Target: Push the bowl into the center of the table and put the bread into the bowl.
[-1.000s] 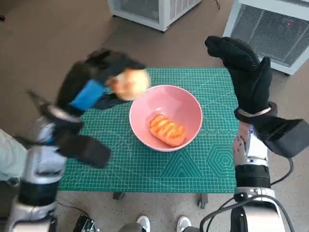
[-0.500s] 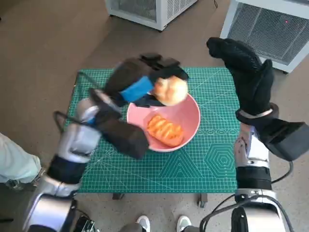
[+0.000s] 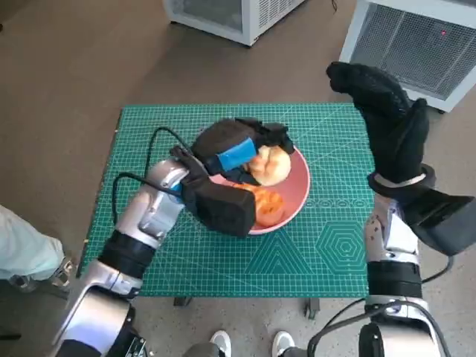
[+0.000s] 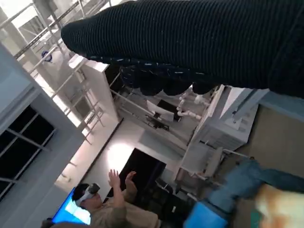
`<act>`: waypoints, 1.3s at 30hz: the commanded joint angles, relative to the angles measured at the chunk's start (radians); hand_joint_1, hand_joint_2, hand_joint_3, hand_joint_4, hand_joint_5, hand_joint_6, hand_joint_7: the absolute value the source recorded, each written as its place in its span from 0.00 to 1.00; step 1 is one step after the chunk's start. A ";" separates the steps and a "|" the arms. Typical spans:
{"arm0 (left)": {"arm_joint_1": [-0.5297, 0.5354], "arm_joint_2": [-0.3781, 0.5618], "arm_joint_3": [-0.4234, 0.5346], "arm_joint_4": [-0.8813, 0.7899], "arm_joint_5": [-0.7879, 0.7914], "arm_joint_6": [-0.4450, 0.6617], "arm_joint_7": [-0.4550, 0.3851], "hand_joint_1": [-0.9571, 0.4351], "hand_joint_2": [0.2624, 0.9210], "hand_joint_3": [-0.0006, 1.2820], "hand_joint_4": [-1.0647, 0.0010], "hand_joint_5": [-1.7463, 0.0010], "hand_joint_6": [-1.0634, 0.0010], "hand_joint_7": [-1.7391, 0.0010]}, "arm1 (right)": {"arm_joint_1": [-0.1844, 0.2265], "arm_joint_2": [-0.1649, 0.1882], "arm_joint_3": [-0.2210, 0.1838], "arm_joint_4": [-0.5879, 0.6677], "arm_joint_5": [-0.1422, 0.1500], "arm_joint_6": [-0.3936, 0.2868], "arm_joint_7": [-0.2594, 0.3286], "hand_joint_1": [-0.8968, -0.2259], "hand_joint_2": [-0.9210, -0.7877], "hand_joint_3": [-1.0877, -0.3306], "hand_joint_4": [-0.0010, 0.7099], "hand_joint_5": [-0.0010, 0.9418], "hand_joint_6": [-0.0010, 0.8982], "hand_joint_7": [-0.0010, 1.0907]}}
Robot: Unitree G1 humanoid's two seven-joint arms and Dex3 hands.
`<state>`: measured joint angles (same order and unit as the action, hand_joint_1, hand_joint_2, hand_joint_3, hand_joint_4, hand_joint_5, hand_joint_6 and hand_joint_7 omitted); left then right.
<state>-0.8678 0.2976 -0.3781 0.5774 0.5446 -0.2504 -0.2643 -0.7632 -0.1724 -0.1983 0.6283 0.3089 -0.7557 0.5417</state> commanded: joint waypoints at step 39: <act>0.096 0.007 0.413 -0.240 -0.655 -0.077 -0.158 0.21 1.00 0.27 0.86 0.99 0.76 0.97 | -0.019 -0.005 0.011 0.031 -0.019 -0.009 -0.054 0.34 0.00 0.51 0.29 0.00 0.26 0.15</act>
<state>-0.7964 0.3406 -0.0105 0.3760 -0.0260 -0.3171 -0.4212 -0.7742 -0.1780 -0.1922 0.6443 0.2980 -0.7818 0.4928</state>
